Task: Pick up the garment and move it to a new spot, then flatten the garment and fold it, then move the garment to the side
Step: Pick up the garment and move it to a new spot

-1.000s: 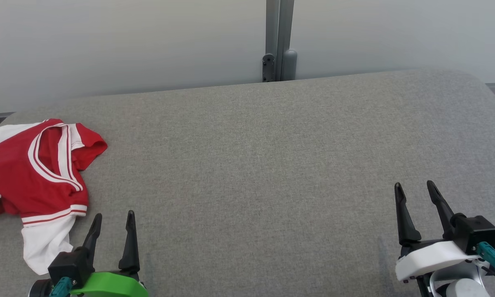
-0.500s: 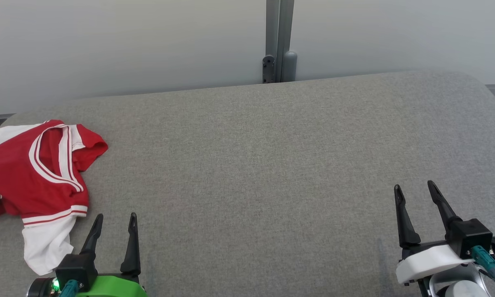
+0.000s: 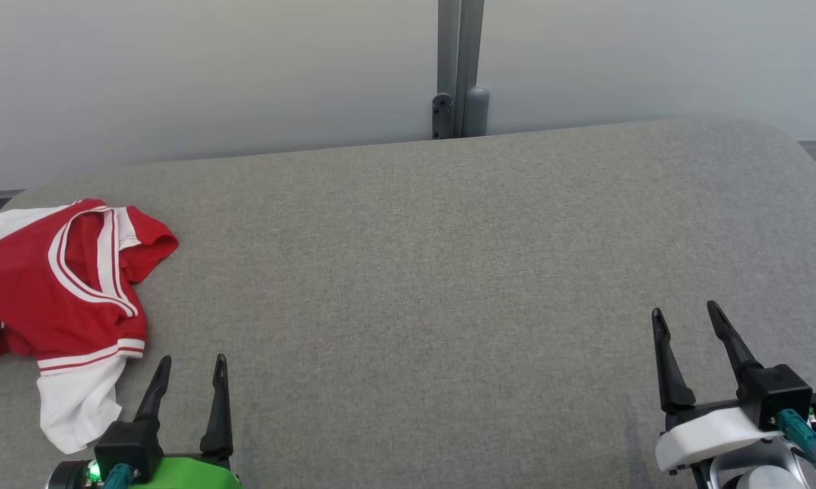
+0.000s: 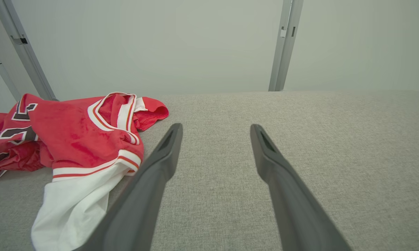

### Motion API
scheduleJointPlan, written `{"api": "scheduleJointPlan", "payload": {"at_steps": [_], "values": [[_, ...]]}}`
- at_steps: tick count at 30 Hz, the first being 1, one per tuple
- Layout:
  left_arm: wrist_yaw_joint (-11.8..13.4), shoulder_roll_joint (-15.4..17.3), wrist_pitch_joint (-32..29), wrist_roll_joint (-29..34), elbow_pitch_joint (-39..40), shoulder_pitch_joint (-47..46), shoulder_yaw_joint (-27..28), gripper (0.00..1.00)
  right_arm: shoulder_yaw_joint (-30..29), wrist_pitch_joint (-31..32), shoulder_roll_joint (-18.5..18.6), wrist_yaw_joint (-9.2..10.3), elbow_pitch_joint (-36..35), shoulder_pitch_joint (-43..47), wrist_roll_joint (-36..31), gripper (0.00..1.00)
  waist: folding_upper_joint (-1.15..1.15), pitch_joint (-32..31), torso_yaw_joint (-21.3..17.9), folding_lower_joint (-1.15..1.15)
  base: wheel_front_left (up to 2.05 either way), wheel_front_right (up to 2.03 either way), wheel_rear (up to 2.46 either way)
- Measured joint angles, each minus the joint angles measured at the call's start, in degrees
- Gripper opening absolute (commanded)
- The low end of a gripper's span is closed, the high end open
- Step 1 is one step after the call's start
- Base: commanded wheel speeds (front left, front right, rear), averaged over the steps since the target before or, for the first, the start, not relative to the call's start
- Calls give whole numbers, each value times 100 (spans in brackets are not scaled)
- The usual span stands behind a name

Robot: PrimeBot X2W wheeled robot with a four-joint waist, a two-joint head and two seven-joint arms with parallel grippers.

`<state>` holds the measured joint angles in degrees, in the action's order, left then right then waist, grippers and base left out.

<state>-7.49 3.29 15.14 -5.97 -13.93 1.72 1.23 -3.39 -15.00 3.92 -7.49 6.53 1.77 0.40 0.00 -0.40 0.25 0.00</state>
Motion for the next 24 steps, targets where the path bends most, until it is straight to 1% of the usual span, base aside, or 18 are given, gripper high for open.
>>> {"api": "scheduleJointPlan", "payload": {"at_steps": [4,9,14,19,24], "values": [[0,-3,-1,-10,1,-20,-29,100,-22,-2,14,0,-14,23,2,100,0,0,81,0,0,0,0],[-1,-9,0,-35,14,-30,14,100,24,-4,11,0,-37,74,19,100,0,-29,332,0,0,0,0],[-1,-5,0,-34,14,11,87,100,169,-4,-9,0,-9,144,47,100,0,-83,761,0,0,0,0],[-2,1,0,-36,14,159,233,100,448,-4,-41,0,59,145,87,100,0,-151,1268,0,0,0,0],[-2,3,0,-43,23,263,243,100,621,-4,-55,-1,109,136,112,100,0,-227,1742,0,0,0,0]]}}
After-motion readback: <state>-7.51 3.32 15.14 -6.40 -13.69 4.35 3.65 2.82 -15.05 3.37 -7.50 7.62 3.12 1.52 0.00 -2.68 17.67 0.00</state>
